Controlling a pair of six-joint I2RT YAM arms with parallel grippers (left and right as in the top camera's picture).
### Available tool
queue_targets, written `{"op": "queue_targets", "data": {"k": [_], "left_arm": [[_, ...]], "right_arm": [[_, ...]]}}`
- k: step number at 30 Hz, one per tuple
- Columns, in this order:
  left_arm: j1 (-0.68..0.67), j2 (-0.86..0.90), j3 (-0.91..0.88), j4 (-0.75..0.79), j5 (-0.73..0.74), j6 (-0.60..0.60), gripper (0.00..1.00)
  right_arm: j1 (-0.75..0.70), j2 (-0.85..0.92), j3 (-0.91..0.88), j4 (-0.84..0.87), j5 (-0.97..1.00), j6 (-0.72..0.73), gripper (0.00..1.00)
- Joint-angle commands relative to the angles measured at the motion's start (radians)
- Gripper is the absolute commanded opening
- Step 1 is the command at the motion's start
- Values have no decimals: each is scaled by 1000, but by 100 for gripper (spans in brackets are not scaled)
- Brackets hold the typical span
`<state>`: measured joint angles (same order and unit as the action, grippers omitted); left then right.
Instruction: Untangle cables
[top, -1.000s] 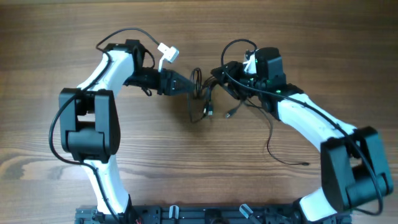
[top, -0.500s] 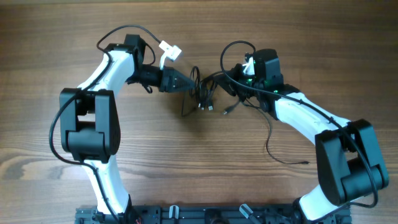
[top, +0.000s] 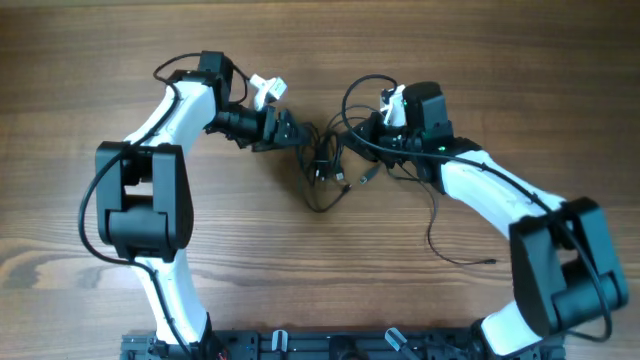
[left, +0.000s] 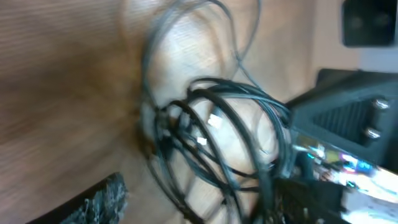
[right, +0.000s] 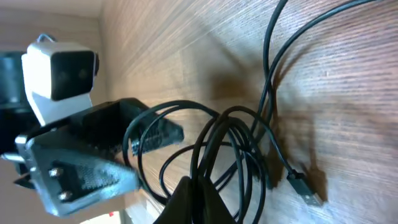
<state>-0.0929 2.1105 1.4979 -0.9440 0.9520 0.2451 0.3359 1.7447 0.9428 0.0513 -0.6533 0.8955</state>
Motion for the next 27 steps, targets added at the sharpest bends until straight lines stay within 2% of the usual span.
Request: {"op": "queue_targets", "data": {"k": [1, 3, 6, 10, 12, 15, 17, 20, 23, 26, 27], "left_arm": [[19, -75, 4, -133, 280, 349, 73], [19, -84, 4, -171, 296, 407, 72], [16, -86, 4, -175, 297, 409, 70], [16, -86, 4, -151, 284, 386, 58], [16, -85, 4, -108, 232, 308, 56], [16, -85, 4, -26, 103, 119, 55], [16, -85, 4, 25, -27, -50, 55], [19, -85, 4, 51, -204, -198, 56], [25, -85, 4, 51, -307, -273, 59], [30, -85, 4, 51, -385, -319, 61], [31, -85, 4, 51, -407, -330, 61]], "right_arm": [[6, -127, 1, -78, 97, -106, 4], [11, -142, 1, -119, 142, -127, 5], [35, -142, 1, -182, 193, -150, 5], [109, -140, 1, -246, 319, -188, 5], [148, -140, 1, -245, 343, -236, 5], [219, -139, 1, -247, 399, -267, 5], [270, -137, 1, -246, 455, -268, 5], [339, -127, 1, -237, 520, -268, 5], [381, -125, 1, -216, 526, -276, 5], [396, -126, 2, -197, 525, -322, 25], [394, -134, 5, -200, 526, -333, 37]]}}
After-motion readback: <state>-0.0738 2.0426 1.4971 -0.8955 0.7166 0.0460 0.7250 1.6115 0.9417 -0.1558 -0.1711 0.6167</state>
